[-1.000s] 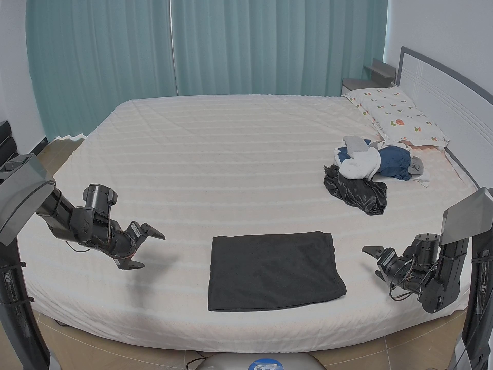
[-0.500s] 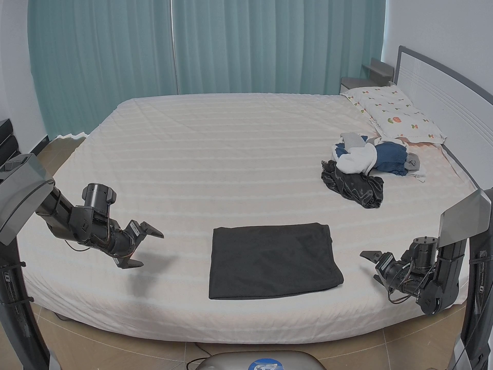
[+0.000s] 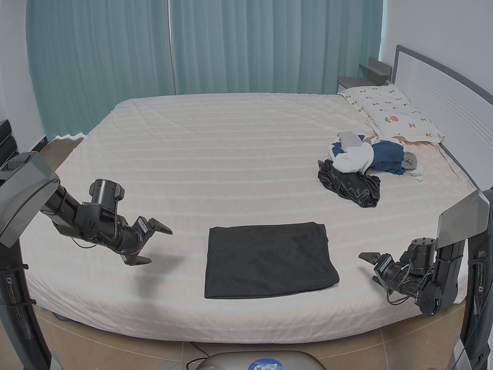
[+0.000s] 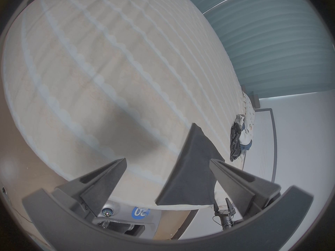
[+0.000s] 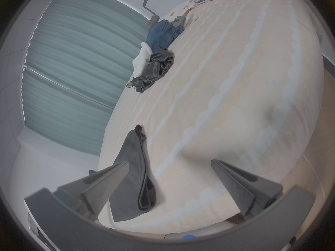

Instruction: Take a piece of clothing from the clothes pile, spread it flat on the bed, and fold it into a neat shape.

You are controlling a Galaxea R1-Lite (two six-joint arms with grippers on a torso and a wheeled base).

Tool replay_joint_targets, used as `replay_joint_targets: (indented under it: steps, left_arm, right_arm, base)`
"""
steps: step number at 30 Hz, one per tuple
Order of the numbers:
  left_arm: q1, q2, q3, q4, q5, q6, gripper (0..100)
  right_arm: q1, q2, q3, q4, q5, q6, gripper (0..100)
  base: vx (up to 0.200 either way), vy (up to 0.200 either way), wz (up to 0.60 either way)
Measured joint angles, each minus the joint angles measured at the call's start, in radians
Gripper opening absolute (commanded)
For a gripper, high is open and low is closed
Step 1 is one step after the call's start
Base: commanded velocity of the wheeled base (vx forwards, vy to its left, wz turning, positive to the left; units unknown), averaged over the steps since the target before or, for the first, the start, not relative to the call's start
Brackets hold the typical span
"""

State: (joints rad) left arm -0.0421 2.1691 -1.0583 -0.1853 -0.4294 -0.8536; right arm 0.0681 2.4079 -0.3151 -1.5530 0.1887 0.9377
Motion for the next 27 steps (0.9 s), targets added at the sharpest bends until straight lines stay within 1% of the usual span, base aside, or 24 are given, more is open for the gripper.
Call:
replay_joint_targets:
  steps: [5, 12, 14, 17, 19, 22, 27]
  left_arm:
    - [-0.008, 0.0, -0.004, 0.0, 0.001, -0.002, 100]
    - [-0.02, 0.003, -0.006, -0.035, 0.005, -0.001, 100]
    - [-0.027, 0.008, -0.006, -0.071, 0.03, 0.0, 100]
    - [-0.04, 0.025, -0.006, -0.15, 0.088, 0.006, 100]
    - [-0.047, 0.04, -0.006, -0.184, 0.109, 0.017, 100]
    - [-0.053, 0.065, -0.004, -0.207, 0.117, 0.077, 100]
    - [-0.065, 0.104, 0.004, -0.222, 0.12, 0.247, 100]
  right_arm:
    - [0.0, 0.001, 0.0, 0.0, 0.0, 0.0, 100]
    - [0.0, 0.002, 0.0, 0.0, -0.001, 0.0, 100]
    - [0.0, 0.002, 0.0, 0.0, -0.001, 0.0, 100]
    - [0.001, 0.002, 0.001, 0.0, -0.001, -0.001, 100]
    - [0.0, 0.002, 0.001, 0.0, -0.001, 0.0, 100]
    - [0.001, 0.002, 0.001, 0.0, 0.0, 0.0, 100]
    - [0.003, 0.003, 0.001, 0.0, -0.001, -0.001, 100]
  base:
    - [0.0, -0.2, 0.0]
    - [0.0, 0.0, 0.0]
    - [0.0, 0.0, 0.0]
    - [0.0, 0.0, 0.0]
    - [0.0, 0.0, 0.0]
    - [0.0, 0.0, 0.0]
    - [0.0, 0.0, 0.0]
